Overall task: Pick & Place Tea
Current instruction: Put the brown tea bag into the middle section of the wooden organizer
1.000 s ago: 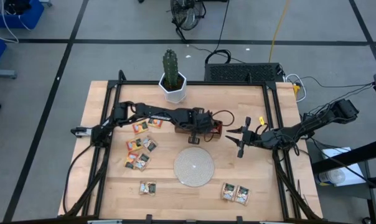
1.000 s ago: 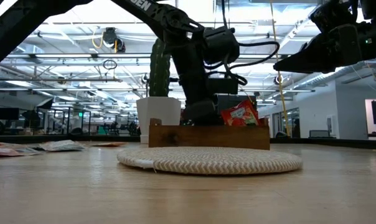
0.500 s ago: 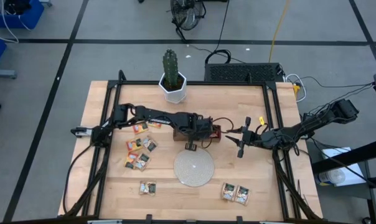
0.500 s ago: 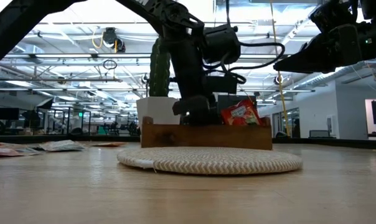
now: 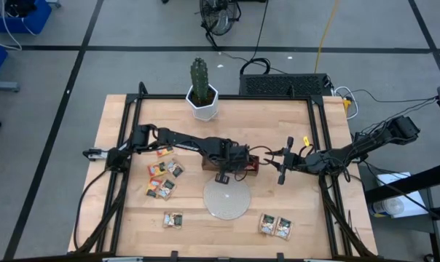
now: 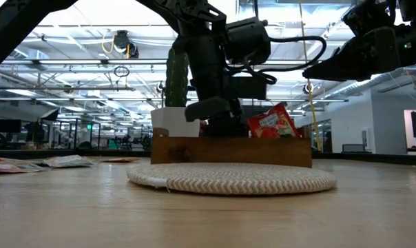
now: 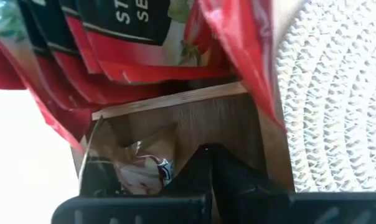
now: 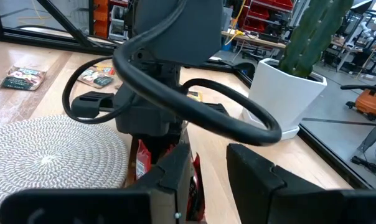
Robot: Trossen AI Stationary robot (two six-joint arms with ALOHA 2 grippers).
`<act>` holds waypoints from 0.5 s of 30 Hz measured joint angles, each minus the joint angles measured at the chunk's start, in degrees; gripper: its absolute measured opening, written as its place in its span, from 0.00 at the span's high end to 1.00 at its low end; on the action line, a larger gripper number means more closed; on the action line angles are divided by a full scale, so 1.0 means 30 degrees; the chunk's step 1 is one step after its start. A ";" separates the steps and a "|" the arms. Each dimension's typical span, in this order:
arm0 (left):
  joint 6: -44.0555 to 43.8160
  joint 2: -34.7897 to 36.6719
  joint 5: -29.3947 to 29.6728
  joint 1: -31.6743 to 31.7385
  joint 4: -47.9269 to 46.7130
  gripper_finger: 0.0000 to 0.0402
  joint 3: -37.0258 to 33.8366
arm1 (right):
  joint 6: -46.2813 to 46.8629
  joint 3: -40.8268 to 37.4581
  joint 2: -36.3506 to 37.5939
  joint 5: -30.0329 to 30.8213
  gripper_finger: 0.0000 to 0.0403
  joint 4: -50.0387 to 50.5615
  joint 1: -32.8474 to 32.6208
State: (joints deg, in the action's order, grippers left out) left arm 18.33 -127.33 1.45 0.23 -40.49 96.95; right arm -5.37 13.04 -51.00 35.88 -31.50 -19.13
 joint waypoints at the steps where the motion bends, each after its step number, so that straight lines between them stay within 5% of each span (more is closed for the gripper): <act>1: -0.0193 0.0000 -0.0002 0.0000 0.0005 0.96 0.0000 | 0.0000 0.0000 0.0000 0.0000 0.77 -0.0001 -0.0003; 15: -0.1275 0.0619 0.1336 -0.0015 -0.0493 0.90 0.1479 | 0.0000 0.0000 -0.0007 -0.0011 0.77 -0.0032 0.0001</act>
State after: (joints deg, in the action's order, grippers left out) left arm 14.51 -125.47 5.46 0.19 -41.97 101.38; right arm -5.37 13.04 -51.03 35.85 -31.59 -19.12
